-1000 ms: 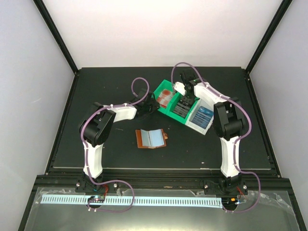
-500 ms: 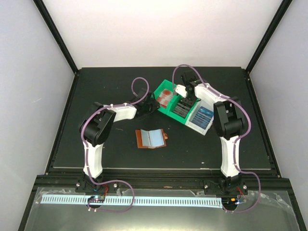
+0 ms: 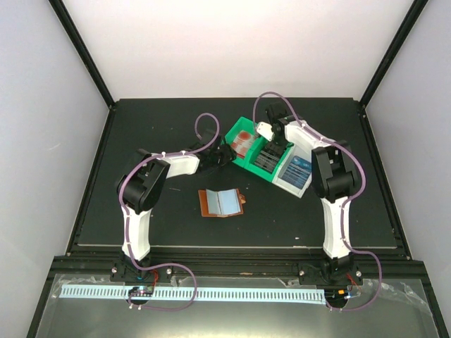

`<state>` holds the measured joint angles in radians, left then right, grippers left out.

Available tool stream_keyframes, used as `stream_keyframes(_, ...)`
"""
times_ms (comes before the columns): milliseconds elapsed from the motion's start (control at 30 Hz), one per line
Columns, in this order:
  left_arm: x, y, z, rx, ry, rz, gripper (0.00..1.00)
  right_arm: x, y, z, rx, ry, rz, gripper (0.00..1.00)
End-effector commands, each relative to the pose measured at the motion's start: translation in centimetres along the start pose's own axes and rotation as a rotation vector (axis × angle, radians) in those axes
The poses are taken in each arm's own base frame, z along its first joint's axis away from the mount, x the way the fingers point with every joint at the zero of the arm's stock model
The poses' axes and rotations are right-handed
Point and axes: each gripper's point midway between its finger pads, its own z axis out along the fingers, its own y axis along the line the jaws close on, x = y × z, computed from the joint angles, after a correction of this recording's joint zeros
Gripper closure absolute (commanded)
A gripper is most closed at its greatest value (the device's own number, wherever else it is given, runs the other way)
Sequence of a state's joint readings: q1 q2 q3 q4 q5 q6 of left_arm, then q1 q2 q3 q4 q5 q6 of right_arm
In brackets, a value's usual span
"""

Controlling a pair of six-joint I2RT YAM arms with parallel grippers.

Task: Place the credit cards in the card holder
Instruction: Pick up the credit card from the storage box.

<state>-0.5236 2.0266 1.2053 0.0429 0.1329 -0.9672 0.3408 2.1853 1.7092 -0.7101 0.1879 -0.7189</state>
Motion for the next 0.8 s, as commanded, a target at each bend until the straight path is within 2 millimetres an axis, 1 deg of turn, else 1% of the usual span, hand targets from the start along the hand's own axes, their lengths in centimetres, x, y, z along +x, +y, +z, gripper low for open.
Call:
stream_keyframes(0, 0.7, -1.3, -1.5, 0.040, 0.043, 0.069, 0.33, -2.0, -3.0, -7.0, 0.062, -0.149, 0.052, 0.99)
stream_keyframes(100, 0.1, -3.1, -2.9, 0.092, 0.027, 0.097, 0.27, -2.3, -3.0, -9.9, 0.041, -0.195, 0.077, 0.99)
stream_keyframes(200, -0.3, -4.9, -4.5, 0.150, 0.018, 0.119, 0.23, -2.3, -2.2, -12.3, -0.009, -0.230, 0.113, 0.99)
stream_keyframes(333, -0.5, -6.6, -6.6, 0.207, 0.004, 0.139, 0.20, -2.0, -1.5, -14.2, -0.056, -0.252, 0.234, 0.99)
stream_keyframes(400, -0.4, -7.2, -7.7, 0.236, -0.008, 0.151, 0.16, -2.3, -1.5, -15.3, -0.076, -0.283, 0.310, 0.99)
stream_keyframes(500, 0.2, -8.0, -9.6, 0.289, -0.017, 0.182, 0.12, -3.2, -1.7, -17.3, -0.106, -0.356, 0.430, 0.99)
stream_keyframes(600, 1.2, -9.4, -11.6, 0.378, -0.017, 0.227, 0.10, -4.4, -1.7, -19.6, -0.156, -0.462, 0.595, 0.99)
stream_keyframes(633, 1.5, -10.1, -12.3, 0.421, -0.010, 0.240, 0.09, -4.4, -1.2, -20.0, -0.184, -0.491, 0.651, 0.99)
stream_keyframes(700, 2.6, -11.1, -13.3, 0.486, 0.018, 0.264, 0.08, -4.8, -0.3, -21.4, -0.261, -0.565, 0.751, 0.99)
stream_keyframes(767, 3.6, -12.1, -14.5, 0.543, 0.046, 0.285, 0.02, -5.2, 1.0, -23.0, -0.366, -0.635, 0.824, 0.99)
